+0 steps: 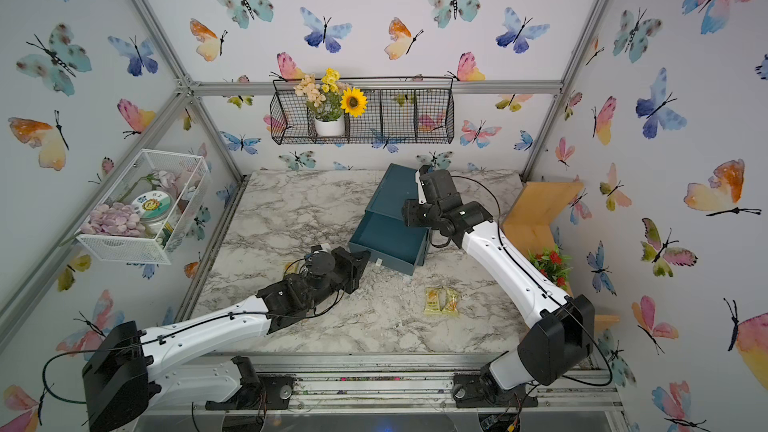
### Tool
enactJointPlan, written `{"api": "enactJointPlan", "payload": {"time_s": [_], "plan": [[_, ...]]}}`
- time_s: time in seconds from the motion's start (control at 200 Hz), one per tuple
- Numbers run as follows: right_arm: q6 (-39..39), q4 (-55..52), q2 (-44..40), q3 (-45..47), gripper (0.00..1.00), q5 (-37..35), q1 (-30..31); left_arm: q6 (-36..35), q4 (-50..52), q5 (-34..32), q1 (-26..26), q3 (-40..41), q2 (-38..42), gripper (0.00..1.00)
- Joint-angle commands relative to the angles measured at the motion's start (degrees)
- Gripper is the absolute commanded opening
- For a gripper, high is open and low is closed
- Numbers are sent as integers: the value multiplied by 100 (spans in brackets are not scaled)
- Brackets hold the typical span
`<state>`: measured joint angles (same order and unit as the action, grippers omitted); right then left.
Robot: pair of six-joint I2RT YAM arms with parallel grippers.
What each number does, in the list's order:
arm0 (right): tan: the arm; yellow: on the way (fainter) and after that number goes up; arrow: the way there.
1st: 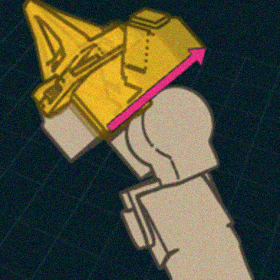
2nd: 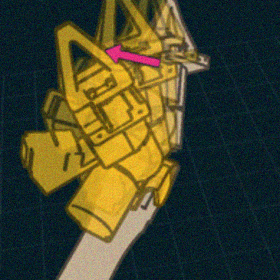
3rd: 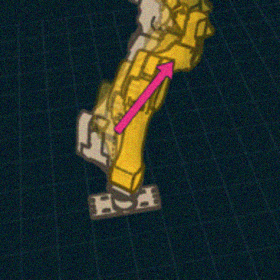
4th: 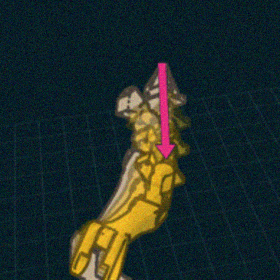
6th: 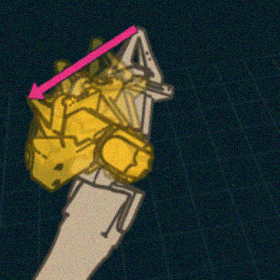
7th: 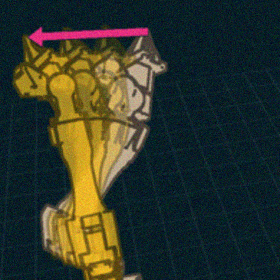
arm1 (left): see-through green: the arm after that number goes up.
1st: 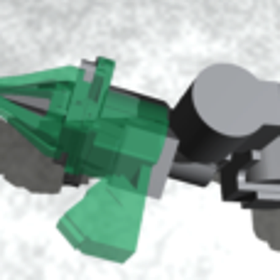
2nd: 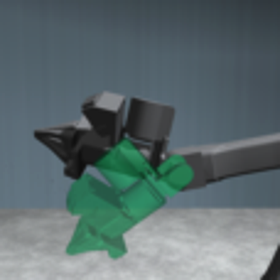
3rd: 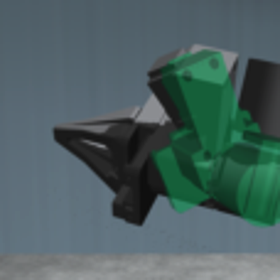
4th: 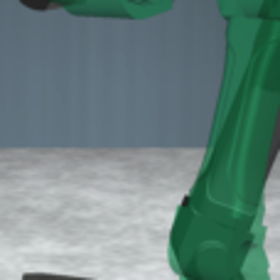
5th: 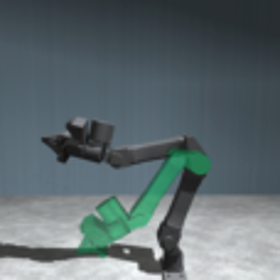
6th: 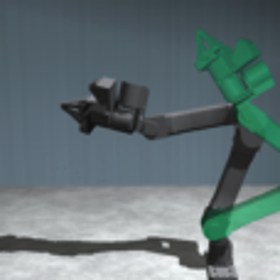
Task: Take the cookies out of the drawer
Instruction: Close the drawer in the storage box.
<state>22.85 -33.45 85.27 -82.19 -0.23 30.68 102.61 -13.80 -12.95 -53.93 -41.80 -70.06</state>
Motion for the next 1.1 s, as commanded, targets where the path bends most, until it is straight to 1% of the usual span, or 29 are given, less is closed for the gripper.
{"api": "enactJointPlan", "payload": {"time_s": [0.0, 0.17, 0.36, 0.606, 0.766, 0.871, 1.096], "plan": [[-23, -153, 15, -121, 55, -198, -24, -250, -314, 179, 75, -258, -234, 0], [-9, -173, 7, -122, 55, -250, -26, -431, -480, 240, 162, -531, -644, 0], [17, -220, -1, -95, 55, -332, -27, -822, -421, 114, 181, -993, -1118, 0], [-9, -285, -37, -60, 55, -477, -26, -974, -514, 174, 211, -1497, -1787, 0], [-18, -281, -54, -35, 55, -460, -27, -1142, -468, 120, 255, -1715, -2060, 0], [-18, -282, -72, -34, 55, -452, -21, -1257, -261, 32, 266, -1915, -2189, 0], [-18, -261, -116, -7, 55, -426, -27, -1201, -263, -21, 291, -2064, -2445, 0]]}}
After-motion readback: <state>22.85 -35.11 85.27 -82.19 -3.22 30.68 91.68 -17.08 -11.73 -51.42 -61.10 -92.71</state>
